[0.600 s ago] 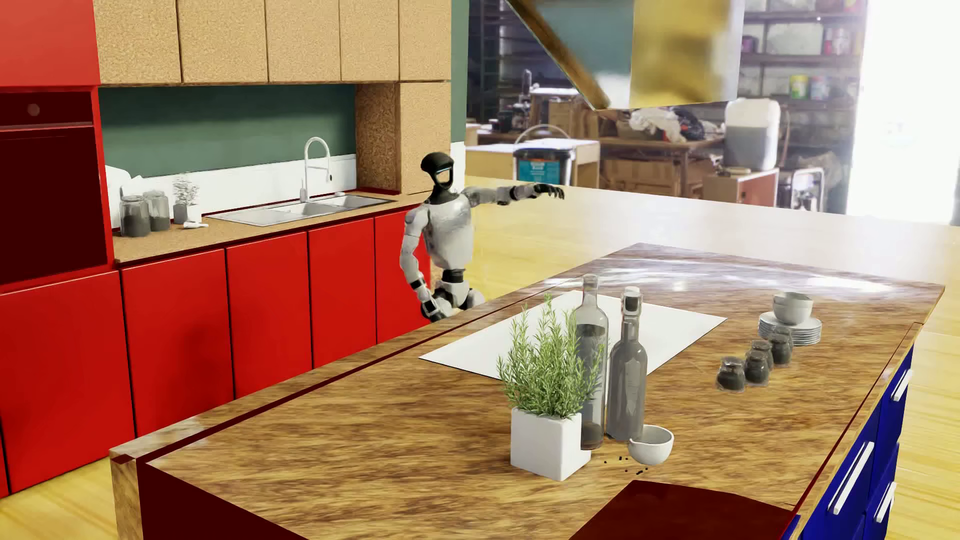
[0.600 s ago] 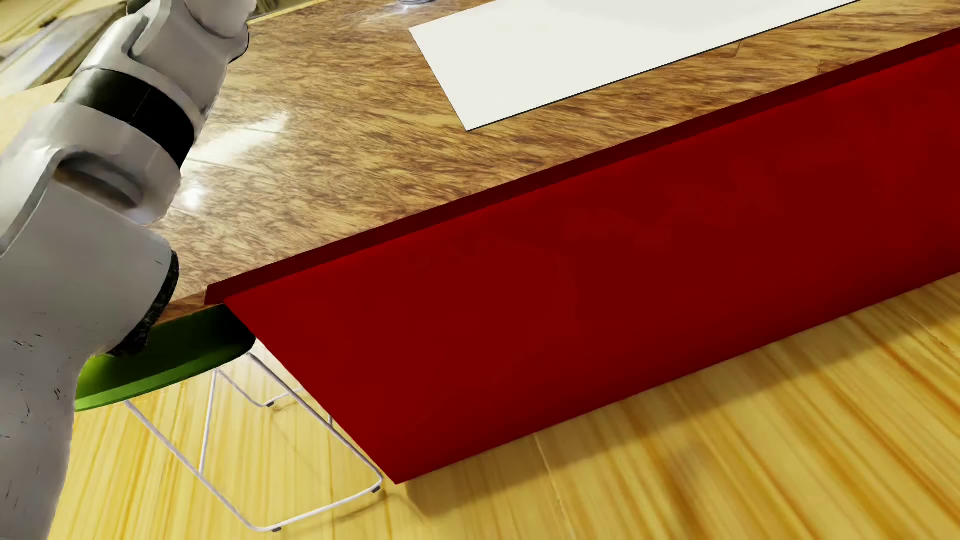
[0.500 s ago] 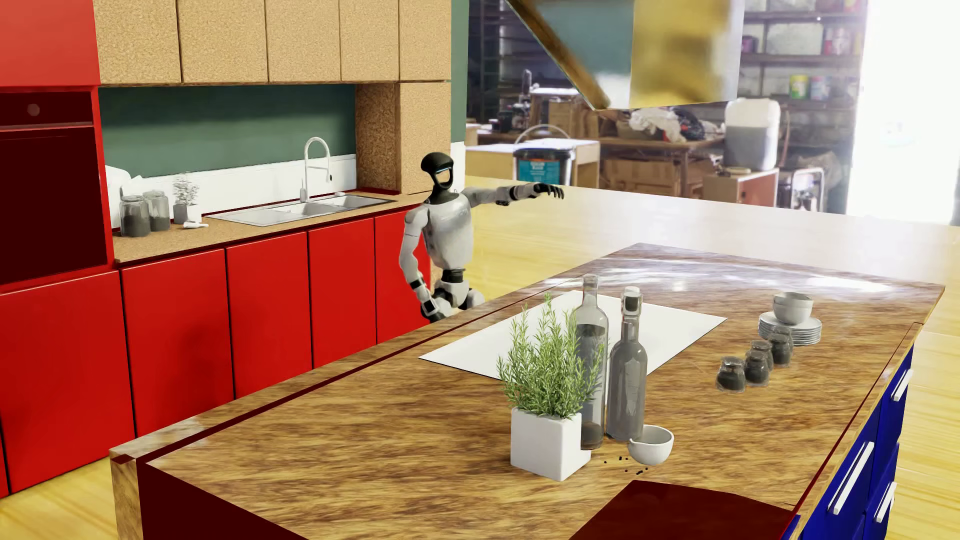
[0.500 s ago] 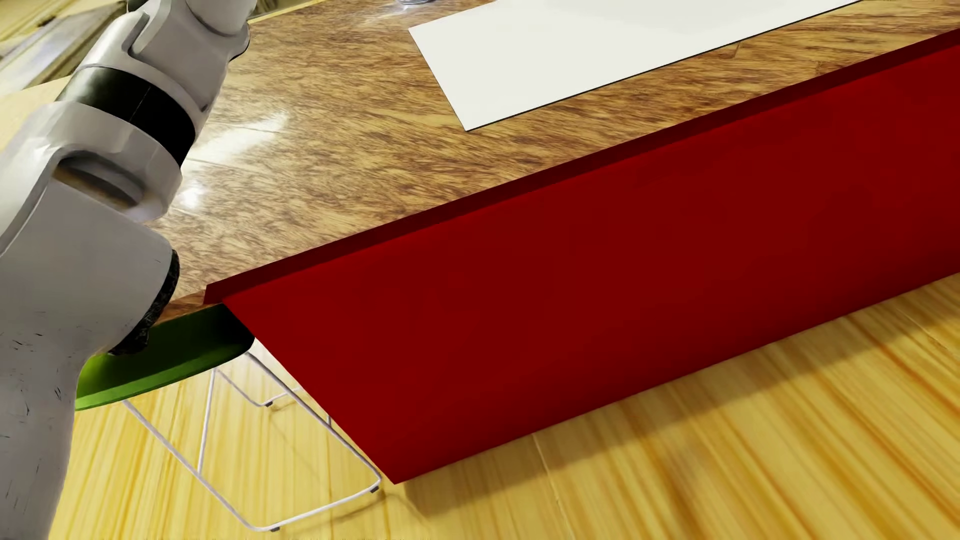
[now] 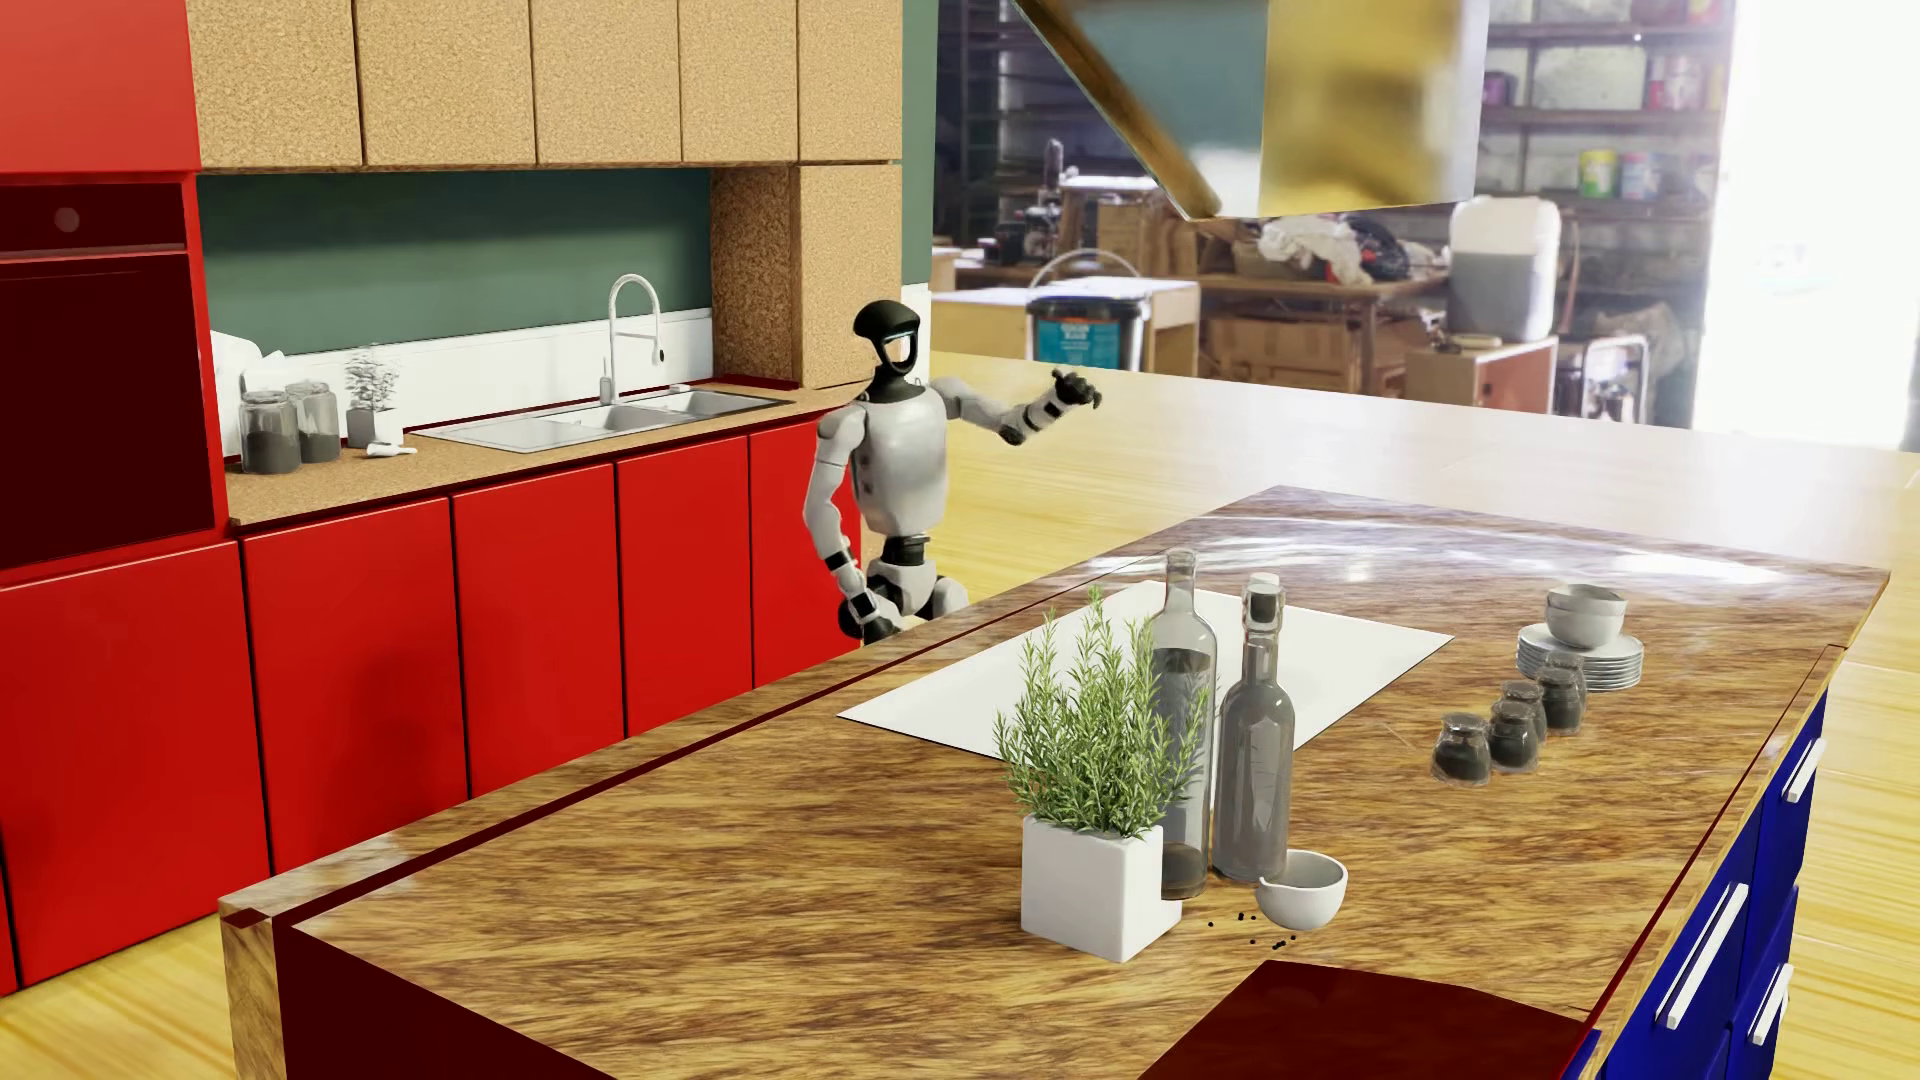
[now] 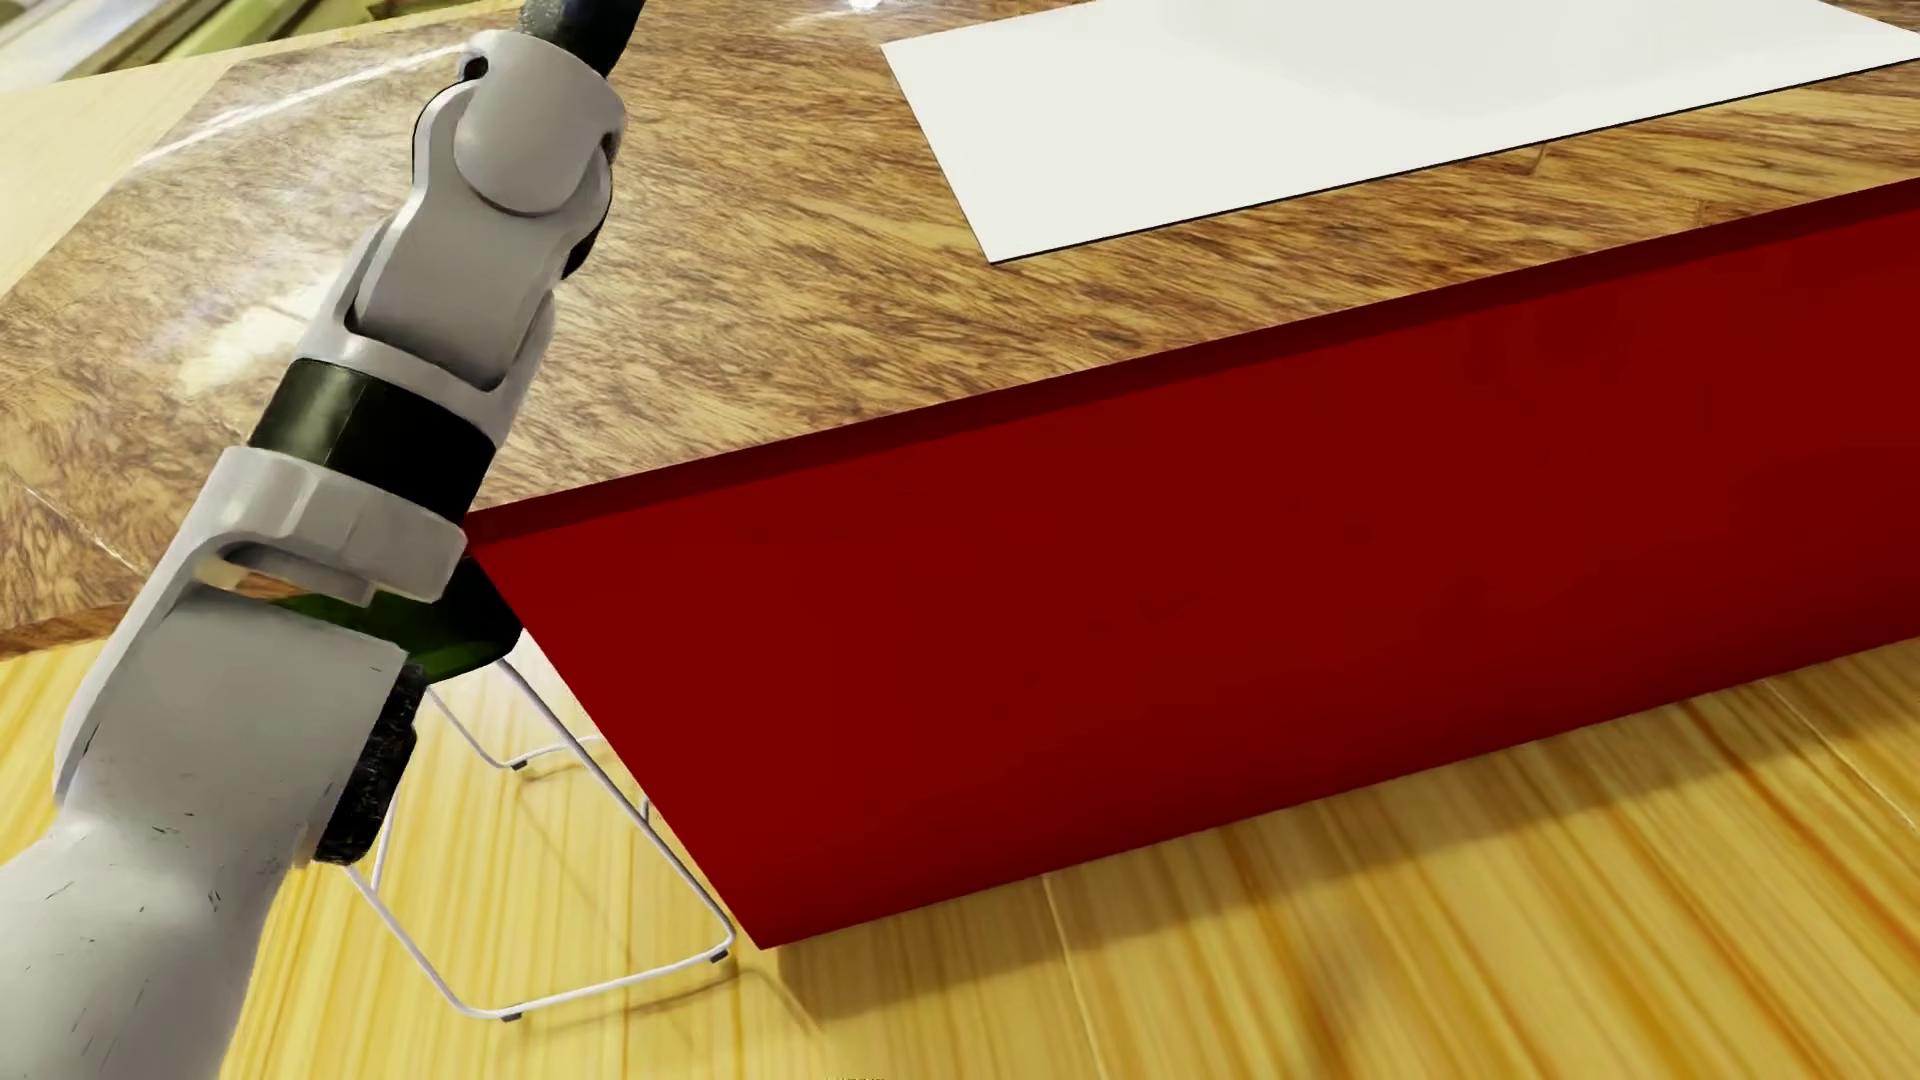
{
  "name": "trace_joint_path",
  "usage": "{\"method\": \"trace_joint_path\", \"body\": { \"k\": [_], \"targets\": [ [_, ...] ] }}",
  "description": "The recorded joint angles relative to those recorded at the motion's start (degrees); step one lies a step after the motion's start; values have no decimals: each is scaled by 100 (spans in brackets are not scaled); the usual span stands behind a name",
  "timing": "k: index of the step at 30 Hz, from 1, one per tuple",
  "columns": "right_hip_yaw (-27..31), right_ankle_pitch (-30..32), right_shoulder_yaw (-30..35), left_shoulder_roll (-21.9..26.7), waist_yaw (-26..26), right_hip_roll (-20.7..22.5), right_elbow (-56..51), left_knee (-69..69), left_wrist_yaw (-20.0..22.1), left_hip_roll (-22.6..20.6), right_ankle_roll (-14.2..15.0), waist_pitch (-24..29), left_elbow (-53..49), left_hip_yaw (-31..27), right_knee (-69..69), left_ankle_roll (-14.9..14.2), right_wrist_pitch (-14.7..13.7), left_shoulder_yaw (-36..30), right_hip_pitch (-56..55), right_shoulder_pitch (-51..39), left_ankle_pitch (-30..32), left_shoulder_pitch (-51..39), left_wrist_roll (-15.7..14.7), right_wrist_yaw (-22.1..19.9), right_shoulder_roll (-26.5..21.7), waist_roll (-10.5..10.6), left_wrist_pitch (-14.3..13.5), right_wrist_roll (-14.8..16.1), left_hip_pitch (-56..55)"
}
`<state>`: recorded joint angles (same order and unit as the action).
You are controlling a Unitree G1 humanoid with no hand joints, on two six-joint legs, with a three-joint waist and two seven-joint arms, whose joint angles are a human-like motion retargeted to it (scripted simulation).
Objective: Remain stationary
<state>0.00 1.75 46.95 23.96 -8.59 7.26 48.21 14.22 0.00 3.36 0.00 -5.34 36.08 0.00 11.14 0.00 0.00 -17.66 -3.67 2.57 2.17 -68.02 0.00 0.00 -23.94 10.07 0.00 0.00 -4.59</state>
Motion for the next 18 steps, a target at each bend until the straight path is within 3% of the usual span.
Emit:
{"method": "trace_joint_path", "body": {
  "k": [1, 2, 5, 7, 8, 9, 11, 13, 16, 18],
  "targets": [
    [0, -68, -60, -259, 137, -3, -16, -150, 0, -21, 0, -40, -846, 0, 29, 0, 0, 188, -4, 111, 215, 740, 0, 0, 168, -180, 0, 0, -47],
    [0, -138, -109, -512, 271, -8, -30, 976, 0, -30, 0, -71, -1578, 0, 65, 0, 0, 241, 3, 224, -528, 1564, 0, 0, 318, -347, 0, 0, -71],
    [0, -228, -144, -854, 560, -26, -97, 1022, 0, -77, 0, -143, -2456, 0, 141, 0, 0, -468, -10, 432, -889, 3959, 0, 0, 541, -631, 0, 0, -108],
    [0, -202, -174, -765, 642, -9, -111, 1196, 0, -34, 0, -166, -2068, 0, 138, 0, 0, -1267, 0, 496, -907, 5115, 0, 0, 606, -698, 0, 0, -81],
    [0, -185, -179, -653, 675, -8, -84, 13, 0, -14, 0, -170, -1813, 0, 133, 0, 0, -1668, -4, 479, 156, 5562, 0, 0, 622, -718, 0, 0, -66],
    [0, -179, -162, -561, 711, 4, -50, 1, 0, 4, 0, -178, -1469, 0, 135, 0, 0, -2041, -13, 452, 430, 5940, 0, 0, 624, -719, 0, 0, -49],
    [0, -176, -192, -476, 825, 27, -31, -25, 0, 40, 0, -217, -694, 0, 149, 0, 0, -2566, -32, 444, 230, 6572, 0, 0, 615, -706, 0, 0, -12],
    [0, -91, -336, -520, 836, 36, -15, -31, 0, 67, 0, -228, 228, 0, 90, 0, 0, -2655, -7, 432, 30, 7103, 0, 0, 643, -707, 0, 0, 21],
    [0, -18, -617, -753, 901, 46, -51, -30, 0, 72, 0, -305, 1846, 0, 76, 0, 0, -2212, -22, 504, -112, 7616, 0, 0, 727, -742, 0, 0, 23],
    [0, -22, -648, -733, 982, 41, -101, -14, 0, 68, 0, -305, 2213, 0, 97, 0, 0, -2055, -19, 534, -138, 7853, 0, 0, 750, -764, 0, 0, 28]
  ]
}}
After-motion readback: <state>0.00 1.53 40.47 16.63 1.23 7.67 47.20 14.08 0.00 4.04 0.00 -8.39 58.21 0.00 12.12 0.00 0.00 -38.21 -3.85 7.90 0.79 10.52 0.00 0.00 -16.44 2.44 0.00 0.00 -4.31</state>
